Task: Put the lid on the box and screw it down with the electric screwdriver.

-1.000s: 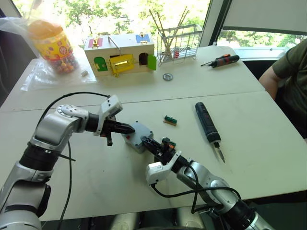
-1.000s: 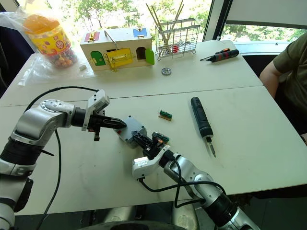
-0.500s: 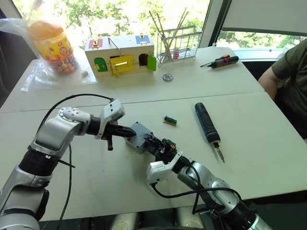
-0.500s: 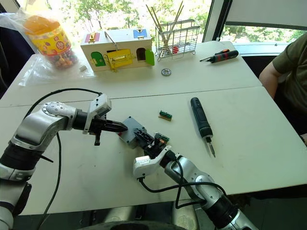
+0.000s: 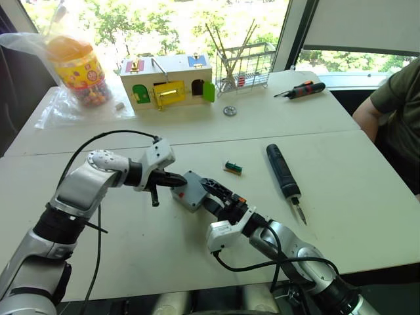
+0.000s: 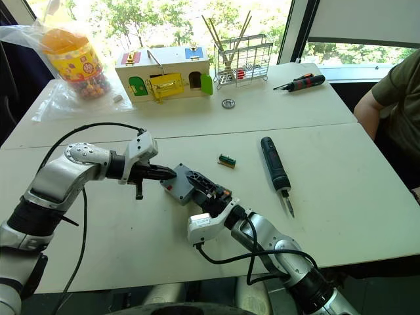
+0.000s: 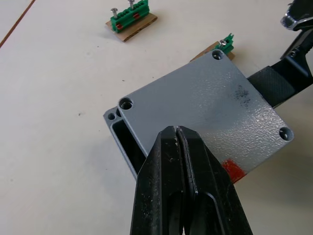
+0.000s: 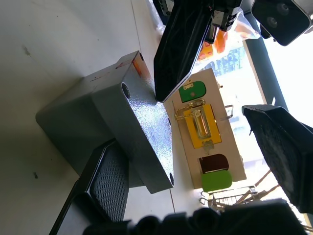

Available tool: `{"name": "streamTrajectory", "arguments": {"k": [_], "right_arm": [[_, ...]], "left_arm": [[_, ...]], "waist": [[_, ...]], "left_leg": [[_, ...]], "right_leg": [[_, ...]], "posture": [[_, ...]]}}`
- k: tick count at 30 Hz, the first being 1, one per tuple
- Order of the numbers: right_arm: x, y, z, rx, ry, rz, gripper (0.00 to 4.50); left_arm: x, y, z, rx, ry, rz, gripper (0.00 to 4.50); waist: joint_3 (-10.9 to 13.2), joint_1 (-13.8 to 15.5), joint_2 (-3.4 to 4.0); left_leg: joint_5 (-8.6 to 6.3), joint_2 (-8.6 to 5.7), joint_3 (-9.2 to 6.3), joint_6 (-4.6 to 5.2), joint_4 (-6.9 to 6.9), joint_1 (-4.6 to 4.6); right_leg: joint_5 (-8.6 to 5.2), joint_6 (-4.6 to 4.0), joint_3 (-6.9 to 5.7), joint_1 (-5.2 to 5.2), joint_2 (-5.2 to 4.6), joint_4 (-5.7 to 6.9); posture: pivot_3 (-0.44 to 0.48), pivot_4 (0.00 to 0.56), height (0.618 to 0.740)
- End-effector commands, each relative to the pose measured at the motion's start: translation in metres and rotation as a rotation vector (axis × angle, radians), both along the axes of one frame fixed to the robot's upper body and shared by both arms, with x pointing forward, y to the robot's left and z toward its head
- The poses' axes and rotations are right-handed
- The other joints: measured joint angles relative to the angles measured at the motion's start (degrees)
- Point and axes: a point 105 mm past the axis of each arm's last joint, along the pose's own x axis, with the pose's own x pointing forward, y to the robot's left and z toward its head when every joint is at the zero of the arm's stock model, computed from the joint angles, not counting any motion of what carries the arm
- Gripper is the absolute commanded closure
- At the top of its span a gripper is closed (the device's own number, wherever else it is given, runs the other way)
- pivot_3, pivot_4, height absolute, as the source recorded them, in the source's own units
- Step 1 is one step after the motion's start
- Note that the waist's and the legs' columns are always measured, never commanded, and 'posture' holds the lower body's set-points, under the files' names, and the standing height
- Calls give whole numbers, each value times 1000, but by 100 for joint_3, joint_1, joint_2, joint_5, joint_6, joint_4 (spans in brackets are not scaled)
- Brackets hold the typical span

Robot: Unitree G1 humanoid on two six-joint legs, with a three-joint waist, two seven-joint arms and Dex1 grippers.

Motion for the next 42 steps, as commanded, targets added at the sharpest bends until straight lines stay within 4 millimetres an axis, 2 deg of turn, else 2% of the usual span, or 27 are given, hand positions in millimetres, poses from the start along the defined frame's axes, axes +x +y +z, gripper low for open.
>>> {"name": "streamTrajectory", "arguments": {"k": [1,8,13,22,25,30,33,36,42], "right_arm": [[-4,3,2,-15,17,36,393],[-9,7,0,-70,74,98,393],[-15,1,-5,-146,157,112,393],[-12,-3,7,-81,166,80,393],[-15,-5,17,-1,161,69,393],[-24,-15,19,193,322,34,1605],[-30,-18,16,328,477,7,2886],[-31,-21,13,488,657,-7,4451],[-28,-15,12,781,1070,-48,4451]], "left_arm": [[-9,14,-47,115,138,70,4500],[-8,15,-48,127,129,77,4500],[-8,15,-50,138,121,80,4500],[-7,13,-50,134,118,81,4500],[-7,12,-50,132,117,80,4500],[-5,11,-47,125,111,78,4500],[-4,10,-45,116,107,77,4500],[-3,10,-44,109,101,77,4500],[-3,7,-40,95,100,71,4500]], "waist": [[-9,-3,3],[-37,-5,17],[-38,-14,18],[-38,17,17],[-38,36,17],[-37,95,17],[-34,107,19],[-33,114,17],[-31,117,21]], "left_leg": [[0,0,0,0,-3,0],[1,0,0,-2,-24,9],[2,2,-2,-3,-41,18],[3,1,-4,-4,-42,18],[3,1,-4,-4,-42,18],[3,2,-5,-4,-46,18],[3,5,-6,-4,-49,17],[2,5,-8,-4,-50,17],[2,7,-11,-3,-53,15]], "right_leg": [[0,0,0,0,0,-2],[0,0,1,2,-1,-14],[-1,0,1,5,0,-22],[-1,0,0,6,-1,-23],[-1,0,0,6,-1,-23],[-1,0,1,5,-1,-24],[-2,-2,3,4,0,-25],[-3,-3,4,5,-1,-25],[-3,-4,5,4,-3,-27]], "posture": [[0,150,740],[0,150,740],[0,150,740],[0,150,740],[0,150,740],[0,150,740],[0,150,740],[0,150,740],[0,150,740]]}}
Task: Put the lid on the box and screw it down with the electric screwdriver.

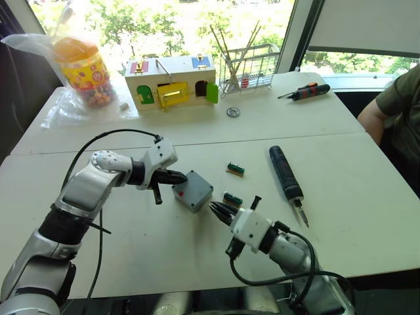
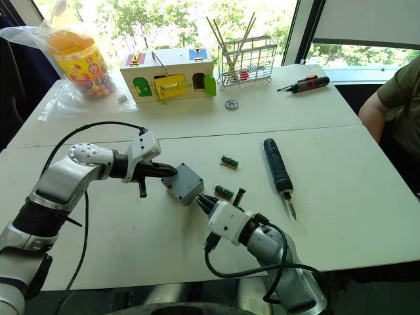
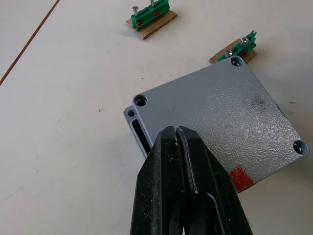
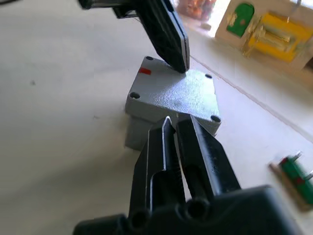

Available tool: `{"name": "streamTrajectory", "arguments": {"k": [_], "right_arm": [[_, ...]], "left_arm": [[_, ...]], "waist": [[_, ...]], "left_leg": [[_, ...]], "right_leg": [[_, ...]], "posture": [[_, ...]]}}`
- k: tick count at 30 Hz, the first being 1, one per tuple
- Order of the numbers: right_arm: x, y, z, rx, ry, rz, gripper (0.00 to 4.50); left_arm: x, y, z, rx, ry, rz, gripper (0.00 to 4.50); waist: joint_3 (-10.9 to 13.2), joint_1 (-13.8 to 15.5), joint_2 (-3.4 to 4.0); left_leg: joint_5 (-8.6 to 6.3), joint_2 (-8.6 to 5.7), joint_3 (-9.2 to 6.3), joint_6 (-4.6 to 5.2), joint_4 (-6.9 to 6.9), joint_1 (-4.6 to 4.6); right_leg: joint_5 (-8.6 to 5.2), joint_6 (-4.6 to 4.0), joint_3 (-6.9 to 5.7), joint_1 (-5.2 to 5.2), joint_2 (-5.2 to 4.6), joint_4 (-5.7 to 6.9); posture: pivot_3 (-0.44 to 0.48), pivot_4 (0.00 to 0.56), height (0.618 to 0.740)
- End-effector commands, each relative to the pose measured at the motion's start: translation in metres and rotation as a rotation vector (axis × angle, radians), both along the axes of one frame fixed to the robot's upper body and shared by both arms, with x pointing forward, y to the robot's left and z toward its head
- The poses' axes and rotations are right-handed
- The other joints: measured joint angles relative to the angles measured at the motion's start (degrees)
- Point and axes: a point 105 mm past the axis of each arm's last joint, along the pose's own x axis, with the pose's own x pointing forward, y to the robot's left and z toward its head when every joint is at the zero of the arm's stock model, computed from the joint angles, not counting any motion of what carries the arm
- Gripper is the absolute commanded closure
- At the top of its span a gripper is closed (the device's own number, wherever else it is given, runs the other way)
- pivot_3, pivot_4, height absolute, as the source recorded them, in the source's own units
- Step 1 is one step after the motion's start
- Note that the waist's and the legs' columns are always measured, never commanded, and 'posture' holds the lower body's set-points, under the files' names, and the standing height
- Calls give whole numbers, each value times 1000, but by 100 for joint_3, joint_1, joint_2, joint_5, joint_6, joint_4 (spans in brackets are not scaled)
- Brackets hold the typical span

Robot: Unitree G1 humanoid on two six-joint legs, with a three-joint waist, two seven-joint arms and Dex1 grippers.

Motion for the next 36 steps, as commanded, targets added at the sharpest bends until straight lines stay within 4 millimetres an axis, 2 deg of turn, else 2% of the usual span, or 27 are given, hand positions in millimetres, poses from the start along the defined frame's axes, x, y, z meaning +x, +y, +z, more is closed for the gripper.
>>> {"name": "streamTrajectory", "arguments": {"k": [1,4,10,26,36], "right_arm": [[0,8,12,150,164,11,4451],[2,14,9,185,268,20,4451],[4,21,2,182,339,16,4451],[26,22,4,203,312,-36,4451],[30,16,2,196,303,-58,4451]], "left_arm": [[-8,10,-38,77,139,48,4500],[-9,11,-38,79,138,50,4500],[-8,11,-38,77,135,54,4500],[1,11,-26,57,101,72,4500],[-4,7,-22,33,121,54,4500]], "waist": [[0,1,0],[2,1,2],[4,1,6],[37,-9,5],[50,-14,2]], "left_leg": [[0,0,-1,0,0,-1],[-1,0,-2,0,-2,-3],[-1,-2,-4,-1,-10,-8],[-1,-3,-9,-2,-12,-17],[0,-3,-9,-3,-13,-28]], "right_leg": [[0,0,-1,-1,0,-1],[0,-1,-3,-3,-2,-4],[0,0,-7,-8,-8,-9],[0,1,-12,-17,-5,-11],[1,1,-12,-29,-5,-10]], "posture": [[0,150,740],[0,150,740],[0,150,740],[0,150,740],[0,150,740]]}}
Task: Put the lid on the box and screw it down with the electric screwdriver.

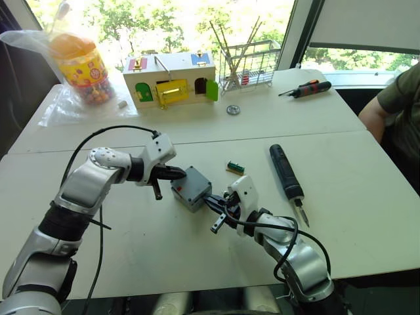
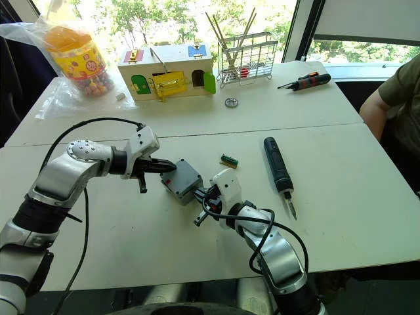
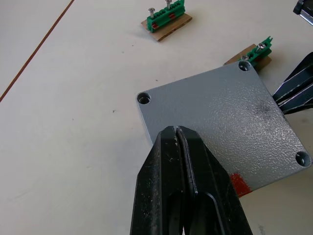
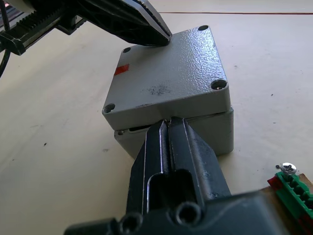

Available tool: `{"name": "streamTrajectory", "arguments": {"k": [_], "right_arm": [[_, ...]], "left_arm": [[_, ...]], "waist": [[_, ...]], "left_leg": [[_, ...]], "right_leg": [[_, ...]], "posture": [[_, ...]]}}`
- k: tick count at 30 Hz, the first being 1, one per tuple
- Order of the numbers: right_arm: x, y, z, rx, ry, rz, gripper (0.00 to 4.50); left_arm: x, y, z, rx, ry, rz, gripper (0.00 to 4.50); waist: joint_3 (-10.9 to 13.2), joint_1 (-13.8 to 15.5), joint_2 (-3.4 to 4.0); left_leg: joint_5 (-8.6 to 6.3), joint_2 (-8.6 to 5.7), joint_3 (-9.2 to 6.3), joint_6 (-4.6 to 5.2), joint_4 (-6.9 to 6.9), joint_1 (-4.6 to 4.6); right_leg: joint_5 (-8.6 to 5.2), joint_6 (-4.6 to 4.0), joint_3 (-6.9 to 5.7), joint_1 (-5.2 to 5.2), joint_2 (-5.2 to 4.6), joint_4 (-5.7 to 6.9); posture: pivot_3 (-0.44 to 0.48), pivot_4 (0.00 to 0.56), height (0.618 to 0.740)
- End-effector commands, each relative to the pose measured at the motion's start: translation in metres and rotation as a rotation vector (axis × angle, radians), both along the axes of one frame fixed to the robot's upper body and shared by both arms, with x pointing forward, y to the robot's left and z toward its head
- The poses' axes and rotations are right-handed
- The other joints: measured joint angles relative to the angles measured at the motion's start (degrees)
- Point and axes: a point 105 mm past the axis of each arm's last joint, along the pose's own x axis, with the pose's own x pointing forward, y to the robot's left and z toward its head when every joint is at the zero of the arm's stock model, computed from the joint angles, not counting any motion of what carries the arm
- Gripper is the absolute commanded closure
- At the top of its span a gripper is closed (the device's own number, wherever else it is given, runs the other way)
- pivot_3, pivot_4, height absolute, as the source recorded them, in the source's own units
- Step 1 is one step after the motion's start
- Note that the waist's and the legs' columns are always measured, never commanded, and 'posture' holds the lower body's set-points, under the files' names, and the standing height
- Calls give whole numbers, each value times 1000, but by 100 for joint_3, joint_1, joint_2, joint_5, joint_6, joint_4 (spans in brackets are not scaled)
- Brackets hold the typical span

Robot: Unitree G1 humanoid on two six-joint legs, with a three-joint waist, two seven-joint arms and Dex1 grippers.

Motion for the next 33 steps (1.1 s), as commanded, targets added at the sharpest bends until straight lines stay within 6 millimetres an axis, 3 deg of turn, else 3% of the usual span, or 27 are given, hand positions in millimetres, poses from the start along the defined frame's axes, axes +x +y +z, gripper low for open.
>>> {"name": "streamTrajectory", "arguments": {"k": [1,24,33], "right_arm": [[1,1,12,34,-40,9,4451],[-4,2,19,53,-46,25,4451],[-4,-1,18,48,-45,22,4451]], "left_arm": [[-11,5,-29,39,137,17,4500],[-26,0,-31,23,189,-35,4500],[-20,2,-6,-69,186,-26,4500]], "waist": [[1,0,1],[34,1,-3],[51,-2,-4]], "left_leg": [[0,0,0,0,-1,-1],[0,1,0,0,-4,-5],[0,1,0,-1,-6,-11]], "right_leg": [[0,0,0,-2,0,0],[0,0,1,-7,-5,-1],[0,0,1,-15,-3,-1]], "posture": [[0,150,740],[0,150,740],[0,150,740]]}}
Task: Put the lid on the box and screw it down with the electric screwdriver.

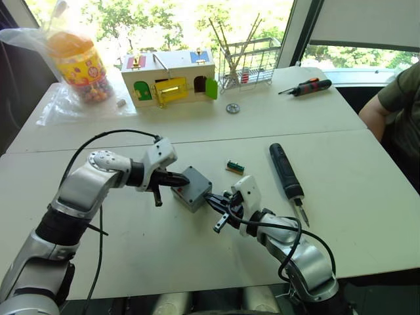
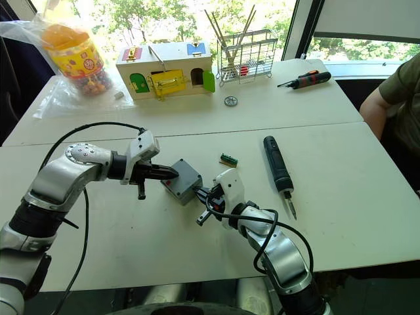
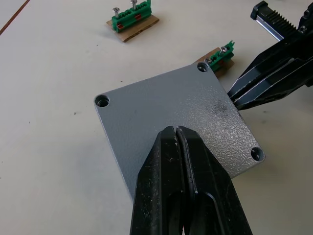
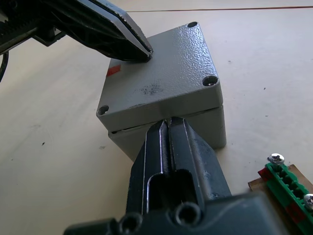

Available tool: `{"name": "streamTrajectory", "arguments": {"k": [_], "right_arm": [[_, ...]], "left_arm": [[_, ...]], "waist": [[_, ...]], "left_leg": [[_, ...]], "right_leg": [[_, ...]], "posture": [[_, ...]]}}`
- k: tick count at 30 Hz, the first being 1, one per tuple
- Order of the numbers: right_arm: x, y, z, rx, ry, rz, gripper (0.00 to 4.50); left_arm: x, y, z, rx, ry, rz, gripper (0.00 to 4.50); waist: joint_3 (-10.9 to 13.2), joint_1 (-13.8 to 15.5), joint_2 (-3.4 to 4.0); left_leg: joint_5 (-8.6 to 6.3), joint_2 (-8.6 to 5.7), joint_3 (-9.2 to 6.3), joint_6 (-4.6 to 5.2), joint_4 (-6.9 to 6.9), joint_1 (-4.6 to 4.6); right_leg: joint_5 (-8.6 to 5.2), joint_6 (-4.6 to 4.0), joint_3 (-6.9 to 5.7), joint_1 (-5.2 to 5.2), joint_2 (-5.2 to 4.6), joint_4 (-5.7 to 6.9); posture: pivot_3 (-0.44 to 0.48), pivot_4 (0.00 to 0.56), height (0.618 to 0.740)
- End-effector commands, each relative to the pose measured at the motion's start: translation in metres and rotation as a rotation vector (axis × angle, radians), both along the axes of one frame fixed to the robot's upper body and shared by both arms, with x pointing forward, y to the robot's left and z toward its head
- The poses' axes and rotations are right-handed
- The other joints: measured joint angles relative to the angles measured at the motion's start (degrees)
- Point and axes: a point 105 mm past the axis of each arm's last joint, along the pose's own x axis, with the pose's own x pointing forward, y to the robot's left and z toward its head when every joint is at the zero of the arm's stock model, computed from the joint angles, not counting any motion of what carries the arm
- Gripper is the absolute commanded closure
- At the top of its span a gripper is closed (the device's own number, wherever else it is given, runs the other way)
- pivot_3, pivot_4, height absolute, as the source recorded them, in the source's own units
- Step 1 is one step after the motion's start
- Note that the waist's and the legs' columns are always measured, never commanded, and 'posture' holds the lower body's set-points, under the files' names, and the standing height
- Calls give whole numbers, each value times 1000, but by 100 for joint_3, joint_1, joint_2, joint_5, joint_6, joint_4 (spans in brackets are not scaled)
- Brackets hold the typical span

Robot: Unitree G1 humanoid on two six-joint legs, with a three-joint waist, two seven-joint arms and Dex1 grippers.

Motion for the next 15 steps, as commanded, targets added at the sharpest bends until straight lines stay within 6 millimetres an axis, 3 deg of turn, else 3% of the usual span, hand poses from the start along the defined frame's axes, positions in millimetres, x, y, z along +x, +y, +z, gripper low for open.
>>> {"name": "streamTrajectory", "arguments": {"k": [1,4,8,12,15], "right_arm": [[-3,2,17,32,-61,18,4451],[-3,1,17,30,-59,19,4451],[-4,1,18,29,-60,24,4451],[-3,4,23,38,-70,30,4451],[-4,6,28,49,-75,35,4451]], "left_arm": [[-5,8,-4,-22,110,17,4500],[-1,14,17,-80,119,29,4500],[31,28,42,-154,60,151,4500],[48,42,33,-115,25,228,4500],[44,44,22,-87,44,213,4500]], "waist": [[20,-8,-3],[54,-28,-19],[85,-30,-33],[98,-59,-40],[107,-128,-50]], "left_leg": [[0,0,0,-1,0,-3],[4,1,0,-6,-1,-22],[23,1,-5,-35,17,-98],[42,0,-3,-66,15,-99],[42,0,-2,-67,10,-100]], "right_leg": [[0,0,0,-3,1,1],[1,-1,1,-26,2,6],[10,-8,-2,-104,11,30],[11,-10,-6,-103,10,31],[11,-10,-6,-102,8,31]], "posture": [[0,150,740],[0,150,740],[0,150,740],[0,150,740],[0,150,740]]}}
